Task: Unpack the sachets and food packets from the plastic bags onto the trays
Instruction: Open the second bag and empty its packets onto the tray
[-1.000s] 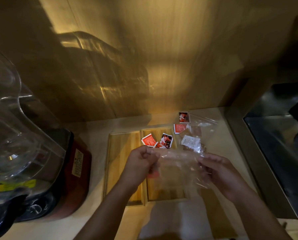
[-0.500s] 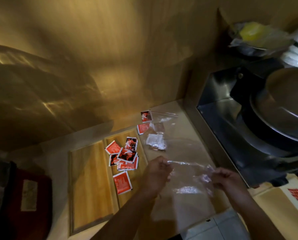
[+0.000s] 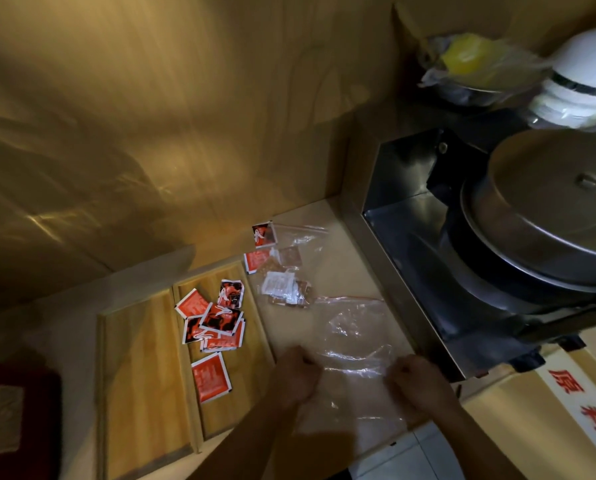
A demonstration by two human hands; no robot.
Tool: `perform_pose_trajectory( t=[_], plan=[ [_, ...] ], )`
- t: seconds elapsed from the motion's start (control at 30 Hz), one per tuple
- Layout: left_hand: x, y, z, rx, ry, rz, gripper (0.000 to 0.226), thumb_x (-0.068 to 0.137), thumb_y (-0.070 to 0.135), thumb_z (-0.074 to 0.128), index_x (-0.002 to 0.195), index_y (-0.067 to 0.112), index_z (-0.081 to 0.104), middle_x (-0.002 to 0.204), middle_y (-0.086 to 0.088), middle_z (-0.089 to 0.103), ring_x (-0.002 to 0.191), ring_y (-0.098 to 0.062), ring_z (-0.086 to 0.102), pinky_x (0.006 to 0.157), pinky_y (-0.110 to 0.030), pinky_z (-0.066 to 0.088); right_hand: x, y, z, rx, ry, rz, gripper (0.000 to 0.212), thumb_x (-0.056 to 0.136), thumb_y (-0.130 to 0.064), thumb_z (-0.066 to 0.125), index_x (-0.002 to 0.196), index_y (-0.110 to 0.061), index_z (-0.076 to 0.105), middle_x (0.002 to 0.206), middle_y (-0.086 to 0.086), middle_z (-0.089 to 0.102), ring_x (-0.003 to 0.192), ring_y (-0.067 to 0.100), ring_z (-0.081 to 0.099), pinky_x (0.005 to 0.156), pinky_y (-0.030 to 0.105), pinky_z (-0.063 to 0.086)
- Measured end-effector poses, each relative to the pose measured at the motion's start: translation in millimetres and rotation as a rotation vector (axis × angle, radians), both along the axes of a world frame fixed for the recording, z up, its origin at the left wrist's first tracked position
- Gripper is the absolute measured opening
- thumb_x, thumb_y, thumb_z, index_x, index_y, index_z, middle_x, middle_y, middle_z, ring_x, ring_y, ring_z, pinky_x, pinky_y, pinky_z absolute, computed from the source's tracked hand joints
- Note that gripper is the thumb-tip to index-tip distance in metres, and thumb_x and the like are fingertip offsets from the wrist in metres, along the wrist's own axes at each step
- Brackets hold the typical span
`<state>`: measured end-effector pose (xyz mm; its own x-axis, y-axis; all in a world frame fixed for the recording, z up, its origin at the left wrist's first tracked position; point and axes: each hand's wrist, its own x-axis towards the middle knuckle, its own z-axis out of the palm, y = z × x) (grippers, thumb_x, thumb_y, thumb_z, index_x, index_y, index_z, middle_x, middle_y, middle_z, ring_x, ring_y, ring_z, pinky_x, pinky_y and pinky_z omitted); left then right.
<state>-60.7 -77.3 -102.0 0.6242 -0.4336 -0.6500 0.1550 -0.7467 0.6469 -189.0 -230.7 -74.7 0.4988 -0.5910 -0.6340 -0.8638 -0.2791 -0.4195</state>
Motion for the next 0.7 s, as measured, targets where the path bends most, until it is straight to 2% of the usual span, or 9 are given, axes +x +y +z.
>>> perform_pose_trajectory(
  t=[0.1, 0.17, 0.23, 0.33, 0.47, 0.53, 0.6, 0.67, 0.7],
  plan=[
    [17, 3, 10, 0.024, 0.064, -0.045, 0.029, 0.084, 0.011, 0.052, 0.055, 0.014, 0.054, 0.054, -0.008, 0.054, 0.041, -0.015, 0.048, 0.048, -0.026, 0.040, 12, 1, 27, -0.159, 0.090, 0.163, 0.024, 0.090, -0.030, 0.047, 0.097, -0.014, 0.064, 0.098, 0.005, 0.069, 0.079, 0.017, 0.058, 0.073, 0.026, 0.044],
    [31, 5, 20, 0.032, -0.007, -0.091, 0.023, 0.085, 0.014, 0.054, 0.065, 0.007, 0.063, 0.063, -0.017, 0.061, 0.052, -0.020, 0.055, 0.060, -0.033, 0.045, 23, 2, 41, -0.287, 0.094, 0.277, 0.026, 0.094, -0.022, 0.041, 0.108, -0.009, 0.059, 0.107, 0.007, 0.069, 0.091, 0.018, 0.064, 0.077, 0.028, 0.046],
    [45, 3, 32, 0.059, -0.148, -0.133, 0.025, 0.088, 0.013, 0.052, 0.086, -0.007, 0.066, 0.077, -0.020, 0.065, 0.073, -0.028, 0.060, 0.074, -0.039, 0.050, 40, 4, 48, -0.366, 0.071, 0.305, 0.027, 0.094, -0.018, 0.038, 0.108, -0.009, 0.059, 0.109, 0.008, 0.069, 0.101, 0.020, 0.066, 0.078, 0.028, 0.047],
    [70, -4, 47, 0.057, -0.270, 0.010, 0.026, 0.089, 0.016, 0.049, 0.098, -0.004, 0.064, 0.096, -0.019, 0.069, 0.094, -0.036, 0.064, 0.083, -0.039, 0.051, 73, -1, 45, -0.234, -0.098, 0.135, 0.024, 0.085, -0.028, 0.046, 0.089, -0.014, 0.065, 0.099, 0.009, 0.072, 0.093, 0.027, 0.066, 0.078, 0.029, 0.047],
    [108, -15, 51, 0.037, -0.456, 0.059, 0.024, 0.092, 0.016, 0.045, 0.094, 0.000, 0.063, 0.100, -0.021, 0.069, 0.094, -0.034, 0.063, 0.080, -0.036, 0.050, 121, -19, 22, -0.094, -0.259, 0.083, 0.018, 0.084, -0.023, 0.053, 0.084, -0.010, 0.065, 0.094, 0.013, 0.071, 0.089, 0.029, 0.064, 0.079, 0.035, 0.049],
    [121, -18, 45, 0.046, -0.565, 0.040, 0.024, 0.091, 0.017, 0.048, 0.105, 0.002, 0.060, 0.112, -0.021, 0.064, 0.101, -0.032, 0.060, 0.085, -0.038, 0.049, 145, -21, 12, -0.082, -0.339, -0.001, 0.020, 0.085, -0.021, 0.054, 0.092, -0.005, 0.064, 0.100, 0.017, 0.069, 0.095, 0.031, 0.063, 0.080, 0.034, 0.047],
    [132, -20, 32, 0.094, -0.599, -0.036, 0.041, 0.090, 0.024, 0.052, 0.127, 0.007, 0.047, 0.132, -0.018, 0.052, 0.119, -0.032, 0.051, 0.098, -0.041, 0.044, 166, -17, 6, 0.051, -0.384, -0.122, 0.032, 0.087, -0.023, 0.054, 0.112, -0.004, 0.055, 0.114, 0.016, 0.062, 0.106, 0.032, 0.058, 0.082, 0.029, 0.042],
    [136, -21, 18, 0.151, -0.500, -0.085, 0.063, 0.091, 0.035, 0.050, 0.143, 0.011, 0.025, 0.149, -0.018, 0.032, 0.136, -0.035, 0.033, 0.111, -0.049, 0.033, 183, -10, 0, 0.249, -0.368, -0.207, 0.048, 0.088, -0.026, 0.055, 0.127, -0.003, 0.041, 0.121, 0.016, 0.053, 0.113, 0.034, 0.053, 0.083, 0.029, 0.039],
    [136, -22, 12, 0.178, -0.440, -0.095, 0.069, 0.092, 0.041, 0.045, 0.147, 0.013, 0.014, 0.155, -0.017, 0.019, 0.142, -0.036, 0.020, 0.115, -0.052, 0.024, 191, -7, -1, 0.317, -0.351, -0.231, 0.053, 0.086, -0.028, 0.058, 0.128, -0.002, 0.039, 0.121, 0.016, 0.053, 0.109, 0.034, 0.055, 0.083, 0.031, 0.043]
  ],
)
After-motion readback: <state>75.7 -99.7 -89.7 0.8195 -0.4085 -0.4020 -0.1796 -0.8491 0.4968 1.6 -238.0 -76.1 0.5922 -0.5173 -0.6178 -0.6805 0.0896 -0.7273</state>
